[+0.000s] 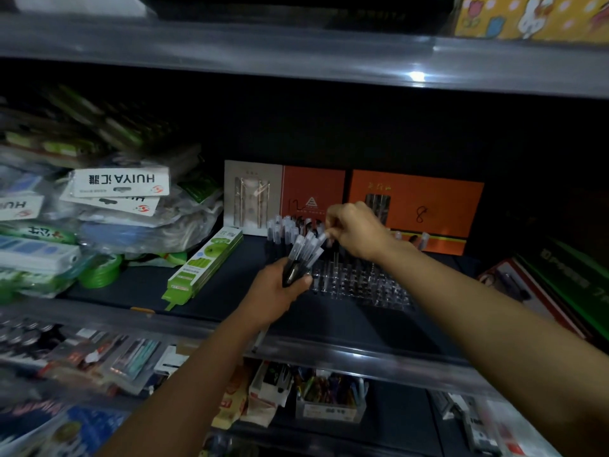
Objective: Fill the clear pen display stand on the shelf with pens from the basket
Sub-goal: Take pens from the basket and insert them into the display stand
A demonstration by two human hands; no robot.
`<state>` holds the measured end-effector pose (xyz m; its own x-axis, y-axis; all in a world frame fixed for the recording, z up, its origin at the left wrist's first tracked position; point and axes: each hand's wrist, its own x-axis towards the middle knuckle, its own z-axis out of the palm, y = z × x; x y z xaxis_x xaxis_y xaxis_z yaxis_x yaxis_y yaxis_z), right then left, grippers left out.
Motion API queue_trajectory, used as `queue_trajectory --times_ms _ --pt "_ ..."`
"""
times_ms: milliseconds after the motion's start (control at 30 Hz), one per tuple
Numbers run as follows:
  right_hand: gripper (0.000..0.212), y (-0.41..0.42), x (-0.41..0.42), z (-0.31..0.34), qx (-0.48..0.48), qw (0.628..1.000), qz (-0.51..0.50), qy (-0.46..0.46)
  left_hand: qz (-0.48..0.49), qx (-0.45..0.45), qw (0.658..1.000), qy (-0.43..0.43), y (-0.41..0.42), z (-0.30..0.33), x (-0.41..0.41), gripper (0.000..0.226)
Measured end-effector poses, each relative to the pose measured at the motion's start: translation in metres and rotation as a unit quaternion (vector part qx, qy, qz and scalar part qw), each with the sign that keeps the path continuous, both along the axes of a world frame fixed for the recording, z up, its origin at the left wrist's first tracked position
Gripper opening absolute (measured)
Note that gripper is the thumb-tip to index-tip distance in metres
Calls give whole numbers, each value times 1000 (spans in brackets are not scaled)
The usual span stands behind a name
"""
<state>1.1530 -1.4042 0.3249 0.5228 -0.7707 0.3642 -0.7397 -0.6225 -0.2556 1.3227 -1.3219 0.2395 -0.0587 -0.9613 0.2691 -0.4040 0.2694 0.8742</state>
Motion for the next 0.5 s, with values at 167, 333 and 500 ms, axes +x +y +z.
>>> queue_trajectory --times_ms 167,333,500 --pt "9 -1 -1 -1 5 1000 -2 -8 0 3 1000 -2 0 -2 2 7" --pt "11 10 -8 5 11 999 22 -36 -6 11 1000 23 2 -1 -1 12" --pt "16 30 -17 14 125 985 54 -109 -29 16 997 68 8 5 -13 14"
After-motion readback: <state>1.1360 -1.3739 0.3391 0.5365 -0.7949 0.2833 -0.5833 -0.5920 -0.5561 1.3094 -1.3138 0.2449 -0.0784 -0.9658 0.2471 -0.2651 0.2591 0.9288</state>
